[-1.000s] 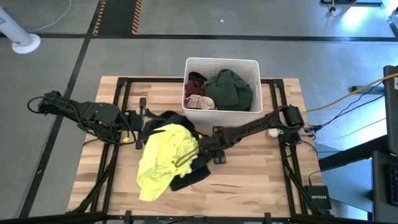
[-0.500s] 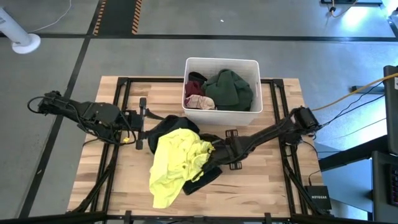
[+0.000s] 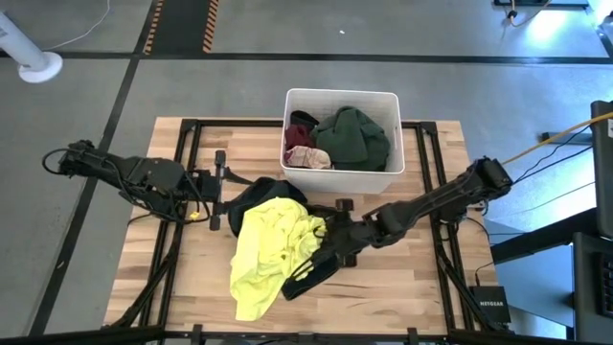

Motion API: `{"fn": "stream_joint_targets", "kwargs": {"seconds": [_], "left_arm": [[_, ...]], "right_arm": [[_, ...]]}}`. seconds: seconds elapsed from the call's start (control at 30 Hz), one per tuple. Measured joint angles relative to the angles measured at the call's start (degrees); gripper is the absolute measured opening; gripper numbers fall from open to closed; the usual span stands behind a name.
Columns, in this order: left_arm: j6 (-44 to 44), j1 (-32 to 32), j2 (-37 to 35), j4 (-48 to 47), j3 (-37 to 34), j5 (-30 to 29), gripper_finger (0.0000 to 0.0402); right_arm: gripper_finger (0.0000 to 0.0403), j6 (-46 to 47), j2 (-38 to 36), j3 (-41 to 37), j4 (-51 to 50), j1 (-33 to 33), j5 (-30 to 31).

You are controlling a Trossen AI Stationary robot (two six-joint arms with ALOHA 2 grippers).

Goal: Sort clothes
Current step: Put the yellow shirt into the white laundry organizer

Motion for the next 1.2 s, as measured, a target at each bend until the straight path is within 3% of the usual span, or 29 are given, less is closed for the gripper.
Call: {"fn": "stream_joint_targets", "kwargs": {"seconds": [0.43,0.57,0.67,0.83,1.07,1.2], "left_arm": [[1.08,0.0,-0.02,0.37,0.0,0.0,0.0182],[1.2,0.0,-0.02,0.39,0.0,0.0,0.0182],[1.18,0.0,-0.02,0.37,0.0,-0.02,0.0182],[1.14,0.02,-0.02,0.33,0.0,0.0,0.0182],[1.36,0.0,-0.02,-0.18,0.0,0.0,0.0182],[1.29,0.02,0.0,-0.2,0.0,0.0,0.0182]], "right_arm": [[0.0214,-11.37,5.47,0.01,27.59,-4.84,-8.06],[0.0214,-11.6,6.33,0.01,34.96,-5.12,-7.85],[0.0214,-13.11,6.31,0.04,39.55,-5.43,-4.08],[0.0223,-17.53,6.31,0.85,38.18,-5.36,2.66],[0.0301,-12.82,6.3,6.2,29.72,-5.36,3.92],[0.0341,-12.86,6.27,7.0,28.44,-5.36,0.54]]}}
